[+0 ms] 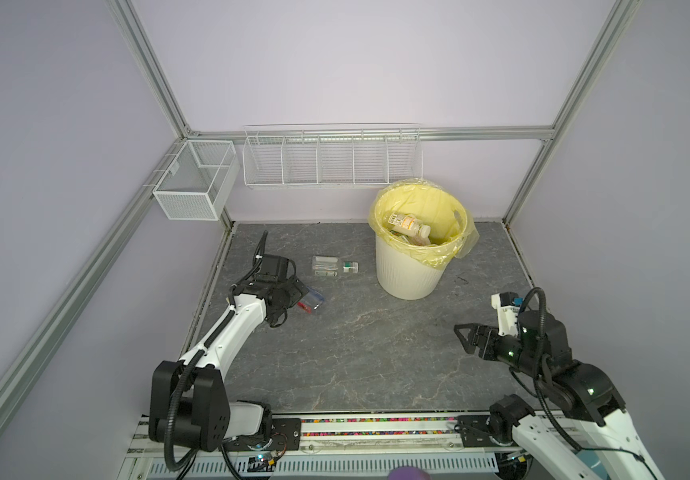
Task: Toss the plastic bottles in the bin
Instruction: 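Withdraw the empty right gripper from the bin back over the table, then lower the left gripper onto the blue-capped bottle and close on it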
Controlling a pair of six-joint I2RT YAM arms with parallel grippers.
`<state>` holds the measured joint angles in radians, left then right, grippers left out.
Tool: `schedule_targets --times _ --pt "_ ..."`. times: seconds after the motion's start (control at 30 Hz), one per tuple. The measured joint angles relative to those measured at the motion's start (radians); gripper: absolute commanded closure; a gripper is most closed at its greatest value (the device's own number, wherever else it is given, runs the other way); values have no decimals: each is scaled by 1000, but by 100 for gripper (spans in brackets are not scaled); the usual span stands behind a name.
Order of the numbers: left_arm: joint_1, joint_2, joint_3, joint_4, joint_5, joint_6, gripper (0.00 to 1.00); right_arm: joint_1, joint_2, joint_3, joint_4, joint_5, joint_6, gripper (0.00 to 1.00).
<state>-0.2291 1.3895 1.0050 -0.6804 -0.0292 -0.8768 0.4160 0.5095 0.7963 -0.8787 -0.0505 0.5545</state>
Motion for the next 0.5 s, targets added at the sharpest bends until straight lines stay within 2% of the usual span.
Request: schedule_targets --times 0.23,0.5 --pt "0 150 76 35 38 -10 0 0 7 -81 19 -3 -12 12" --pt "-3 205 105 47 29 -32 0 0 35 -111 81 -10 -31 12"
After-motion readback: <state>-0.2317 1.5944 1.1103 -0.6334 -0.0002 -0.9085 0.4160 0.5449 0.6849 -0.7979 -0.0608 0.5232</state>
